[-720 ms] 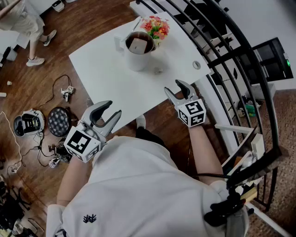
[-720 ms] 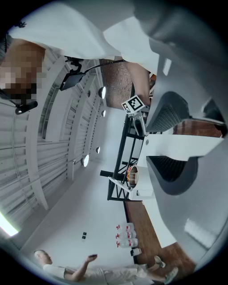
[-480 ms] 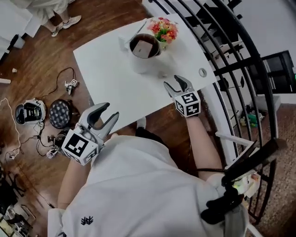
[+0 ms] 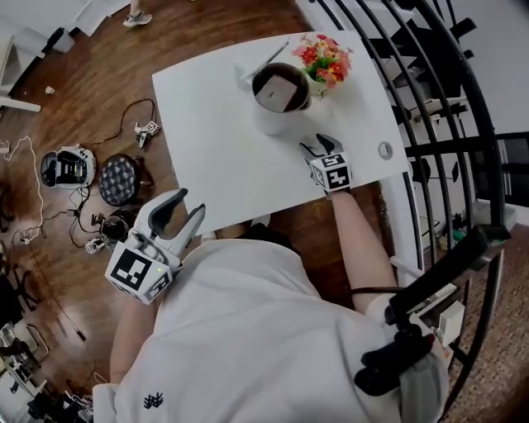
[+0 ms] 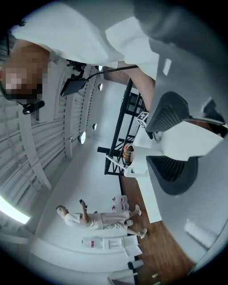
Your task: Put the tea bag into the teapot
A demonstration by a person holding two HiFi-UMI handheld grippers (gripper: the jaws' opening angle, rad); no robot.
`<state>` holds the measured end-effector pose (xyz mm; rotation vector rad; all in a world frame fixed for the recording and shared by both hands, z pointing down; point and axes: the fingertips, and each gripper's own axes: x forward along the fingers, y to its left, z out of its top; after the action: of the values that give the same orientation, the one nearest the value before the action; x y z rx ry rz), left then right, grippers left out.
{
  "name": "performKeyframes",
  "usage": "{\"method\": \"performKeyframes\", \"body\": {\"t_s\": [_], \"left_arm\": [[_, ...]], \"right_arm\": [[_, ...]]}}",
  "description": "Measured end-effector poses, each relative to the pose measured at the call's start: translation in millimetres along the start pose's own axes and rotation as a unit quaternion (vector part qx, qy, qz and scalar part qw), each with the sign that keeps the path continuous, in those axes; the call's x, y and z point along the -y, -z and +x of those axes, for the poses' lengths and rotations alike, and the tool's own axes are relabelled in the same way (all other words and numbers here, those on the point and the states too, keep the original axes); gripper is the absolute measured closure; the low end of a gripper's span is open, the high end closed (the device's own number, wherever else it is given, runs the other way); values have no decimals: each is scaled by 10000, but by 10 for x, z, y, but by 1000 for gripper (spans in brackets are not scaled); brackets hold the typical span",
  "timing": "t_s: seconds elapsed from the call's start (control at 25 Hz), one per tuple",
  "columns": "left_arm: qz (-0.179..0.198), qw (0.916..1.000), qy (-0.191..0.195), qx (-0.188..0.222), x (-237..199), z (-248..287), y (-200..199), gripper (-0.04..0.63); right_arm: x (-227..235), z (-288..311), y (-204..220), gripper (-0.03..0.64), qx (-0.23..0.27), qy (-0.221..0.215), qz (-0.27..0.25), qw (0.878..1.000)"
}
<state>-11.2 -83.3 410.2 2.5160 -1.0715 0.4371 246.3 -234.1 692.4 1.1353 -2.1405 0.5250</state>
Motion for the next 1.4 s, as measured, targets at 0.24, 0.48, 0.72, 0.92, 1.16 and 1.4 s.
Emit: {"method": "performKeyframes", "body": {"t_s": [0.24, 0.48, 0.72, 0.92, 1.16, 1.4], "left_arm": [[-26, 9995, -321, -18, -64, -93, 8, 451], [91, 9993, -369, -39, -76, -133, 3, 451], [393, 9990, -167, -99, -2, -103, -20, 451], [431, 9991, -24, -39, -12, -144, -31, 451], [465, 9985, 256, 121, 3, -207, -48, 451], [473, 9973, 472, 306, 7, -318, -44, 451]], "right_arm": [[18, 232, 187, 403, -299, -28, -39, 9995], [31, 249, 221, 471, -220, 67, 34, 9997], [53, 210, 228, 493, -182, 173, 67, 9997], [73, 17, 127, 506, -6, 368, 122, 9992], [36, -323, -53, 508, 206, 481, 129, 9985], [-95, -722, -270, 508, 420, 568, 133, 9974]]}}
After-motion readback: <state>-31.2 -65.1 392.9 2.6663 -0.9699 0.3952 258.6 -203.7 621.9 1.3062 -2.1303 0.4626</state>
